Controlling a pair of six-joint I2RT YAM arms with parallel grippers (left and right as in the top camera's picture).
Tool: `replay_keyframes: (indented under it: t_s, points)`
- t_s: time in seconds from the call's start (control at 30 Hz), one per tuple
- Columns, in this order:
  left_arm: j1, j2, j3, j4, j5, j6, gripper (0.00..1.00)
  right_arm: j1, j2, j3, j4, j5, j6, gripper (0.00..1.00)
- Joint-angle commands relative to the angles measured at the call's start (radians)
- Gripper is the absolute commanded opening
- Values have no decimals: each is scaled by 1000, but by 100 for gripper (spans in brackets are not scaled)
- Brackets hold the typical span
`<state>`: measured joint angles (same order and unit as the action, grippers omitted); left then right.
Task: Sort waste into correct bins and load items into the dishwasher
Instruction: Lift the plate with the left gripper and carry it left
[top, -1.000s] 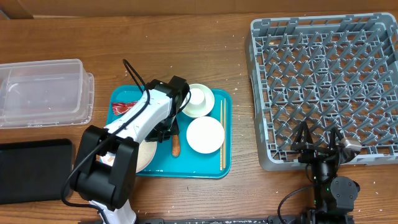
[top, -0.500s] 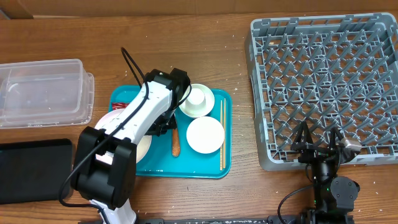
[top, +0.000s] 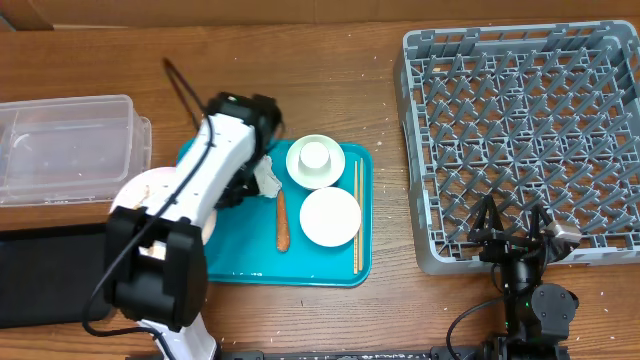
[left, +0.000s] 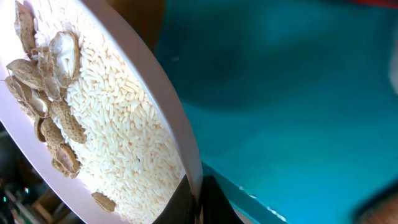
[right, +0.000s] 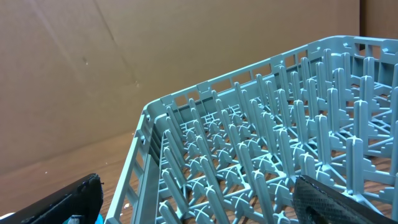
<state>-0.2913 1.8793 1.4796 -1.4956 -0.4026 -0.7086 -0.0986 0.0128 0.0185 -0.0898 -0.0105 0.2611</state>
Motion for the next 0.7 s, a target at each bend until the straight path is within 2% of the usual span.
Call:
replay_keyframes:
  t_s: [0.0, 0.2, 0.33, 0.47, 0.67]
  points:
    - [98, 7, 60, -45, -51, -33, 4, -6, -10, -10, 6, 10, -7, 100]
    - [212, -14, 98, -55, -50, -32, 4, -6, -10, -10, 6, 10, -7, 100]
    - [279, -29, 101, -23, -16, -27, 4, -6, -10, -10, 6, 10, -7, 100]
    - [360, -30, 101, 31, 56, 40, 4, -6, -10, -10, 6, 10, -7, 100]
    - [458, -30, 101, 83, 63, 51, 4, -6, -10, -10, 6, 10, -7, 100]
